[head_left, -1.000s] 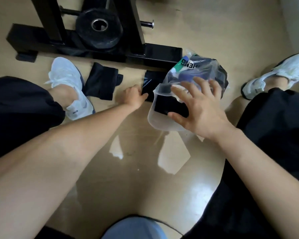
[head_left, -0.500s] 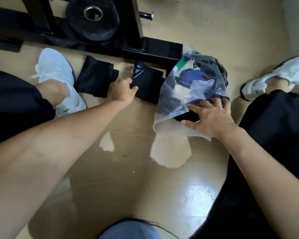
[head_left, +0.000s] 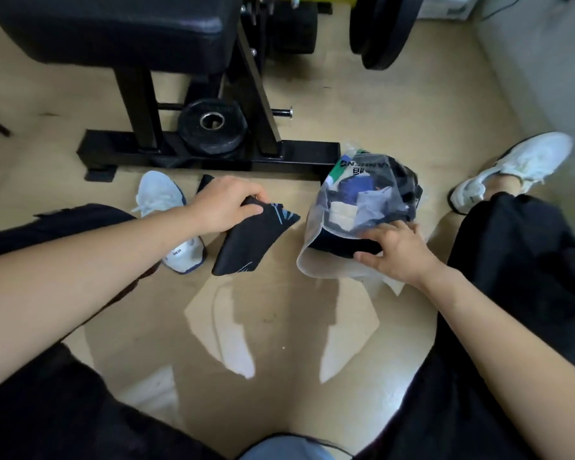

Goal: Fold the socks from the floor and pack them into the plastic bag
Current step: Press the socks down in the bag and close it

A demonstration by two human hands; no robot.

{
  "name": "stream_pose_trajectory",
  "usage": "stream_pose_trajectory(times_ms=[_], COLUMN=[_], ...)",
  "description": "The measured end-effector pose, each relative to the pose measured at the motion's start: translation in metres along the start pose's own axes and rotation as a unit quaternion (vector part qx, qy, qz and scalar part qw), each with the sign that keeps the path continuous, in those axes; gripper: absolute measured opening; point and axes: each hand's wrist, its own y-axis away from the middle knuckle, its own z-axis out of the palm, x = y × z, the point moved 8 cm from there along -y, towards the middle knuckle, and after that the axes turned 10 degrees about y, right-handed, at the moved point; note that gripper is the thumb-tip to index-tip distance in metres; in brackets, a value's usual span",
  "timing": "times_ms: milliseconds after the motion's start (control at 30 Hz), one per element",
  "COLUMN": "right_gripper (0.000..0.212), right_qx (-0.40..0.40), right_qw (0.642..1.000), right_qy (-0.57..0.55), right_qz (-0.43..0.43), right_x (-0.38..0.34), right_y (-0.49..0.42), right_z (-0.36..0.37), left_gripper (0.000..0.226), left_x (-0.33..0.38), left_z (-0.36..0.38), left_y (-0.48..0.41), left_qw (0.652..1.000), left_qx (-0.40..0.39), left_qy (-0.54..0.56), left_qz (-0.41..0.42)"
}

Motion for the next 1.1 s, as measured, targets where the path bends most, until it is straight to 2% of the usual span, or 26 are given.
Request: stream_pose_trajectory(times_ms=[67,133,200,267,433,633,767,833,900,967,1067,1100], right_gripper=[0.05,0.052,0.055,0.048,0.008,0.009,0.012,0.015,0.022,0.022,0.017,0.016], right_qx=[0.055,0.107,0.142,0.16,0.192,0.184,0.221,0.241,0.259,0.272,0.28,0.281], right_qw=[0.993,0.968,0.947,0.939,0.922,0.913,0.911,0.906,0.907,0.896,0.879,0.871], right_qy=[-0.104,-0.225,-0.281,-0.287,-0.318,-0.356,-0.346,-0.349,-0.332,-0.346,-0.369,-0.378], right_qz=[-0.014,-0.03,-0.069,-0.102,-0.112,-0.078,-0.041,-0.006,0.032,0.062,0.118,0.14], right_x=[-0.009,-0.025,-0.051,-0.076,-0.088,-0.06,-0.029,-0.005,0.021,0.048,0.09,0.105], right_y=[0.011,0.023,0.036,0.047,0.071,0.1,0.106,0.105,0.104,0.106,0.112,0.115], right_z=[-0.025,-0.054,-0.081,-0.104,-0.15,-0.208,-0.241,-0.255,-0.265,-0.268,-0.25,-0.238], left_gripper=[0.012,0.009,0.008,0.008,0.005,0.011,0.02,0.037,0.039,0.028,0.003,0.008], left_x=[0.02,0.045,0.07,0.092,0.135,0.134,0.135,0.132,0.134,0.141,0.152,0.154], left_z=[-0.01,-0.02,-0.031,-0.044,-0.087,-0.094,-0.072,-0.062,-0.055,-0.052,-0.05,-0.049], left_y=[0.012,0.023,0.036,0.047,0.068,0.07,0.058,0.05,0.042,0.035,0.024,0.021], left_qw=[1.0,0.998,0.995,0.991,0.981,0.992,0.995,0.993,0.986,0.976,0.94,0.927], left_qx=[-0.019,-0.035,-0.042,-0.036,0.004,-0.058,-0.072,-0.07,-0.064,-0.056,-0.023,-0.008], left_qy=[0.013,0.036,0.064,0.098,0.16,0.05,0.028,0.087,0.152,0.211,0.337,0.371], left_qz=[0.017,0.047,0.069,0.083,0.105,0.096,0.069,0.024,-0.005,-0.014,-0.043,-0.057])
